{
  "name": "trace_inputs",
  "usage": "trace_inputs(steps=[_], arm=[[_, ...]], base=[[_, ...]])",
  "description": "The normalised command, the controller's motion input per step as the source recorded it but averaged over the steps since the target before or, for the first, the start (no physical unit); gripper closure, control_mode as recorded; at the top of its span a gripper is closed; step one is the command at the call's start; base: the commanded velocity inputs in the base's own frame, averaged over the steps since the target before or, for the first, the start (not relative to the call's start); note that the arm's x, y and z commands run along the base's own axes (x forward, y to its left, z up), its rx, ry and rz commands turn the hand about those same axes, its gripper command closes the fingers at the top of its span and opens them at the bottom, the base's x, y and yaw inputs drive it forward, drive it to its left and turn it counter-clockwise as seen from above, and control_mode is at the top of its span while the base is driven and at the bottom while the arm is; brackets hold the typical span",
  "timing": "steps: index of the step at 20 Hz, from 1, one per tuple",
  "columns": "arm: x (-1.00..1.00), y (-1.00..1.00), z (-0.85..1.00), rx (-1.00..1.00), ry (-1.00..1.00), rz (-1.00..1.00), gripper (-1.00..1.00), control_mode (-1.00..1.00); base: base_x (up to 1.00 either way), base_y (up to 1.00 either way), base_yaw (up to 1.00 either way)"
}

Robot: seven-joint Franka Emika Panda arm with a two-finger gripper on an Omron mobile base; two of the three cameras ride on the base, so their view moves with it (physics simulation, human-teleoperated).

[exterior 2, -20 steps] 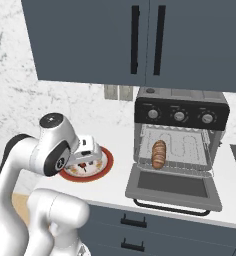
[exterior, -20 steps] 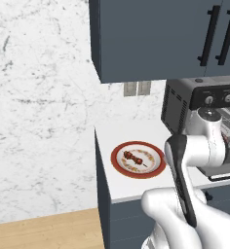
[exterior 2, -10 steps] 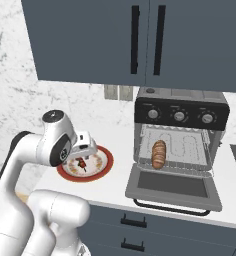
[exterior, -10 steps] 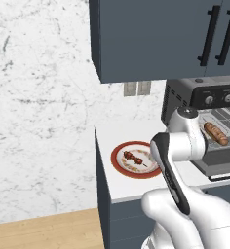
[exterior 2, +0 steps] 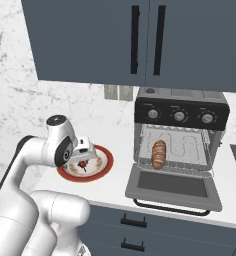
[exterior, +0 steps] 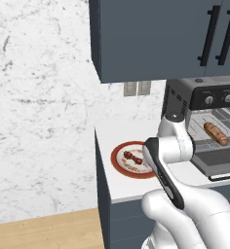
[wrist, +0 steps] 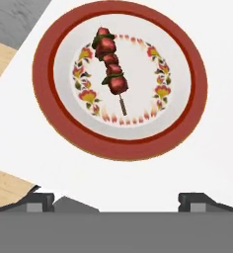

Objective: Pick up the kebab skewer and baguette bread, and place them inside the toaster oven. Close the toaster oven door and start by setting the timer.

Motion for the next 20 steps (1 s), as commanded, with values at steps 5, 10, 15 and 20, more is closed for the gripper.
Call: trace_inputs(steps=[5,10,15,20], arm=[[0.09,0.01,-0.35,0.00,0.01,0.00,-1.00,-1.00],[0.02,0.02,-0.26,0.00,0.01,0.00,-1.00,-1.00],[0.05,0.03,-0.22,0.00,0.00,0.00,-1.00,-1.00],[0.50,0.04,-0.03,0.00,0.00,0.00,-1.00,-1.00]], base=[[0.00,0.00,0.00],[0.00,0.00,0.00],[0.00,0.00,0.00],[0.00,0.00,0.00]])
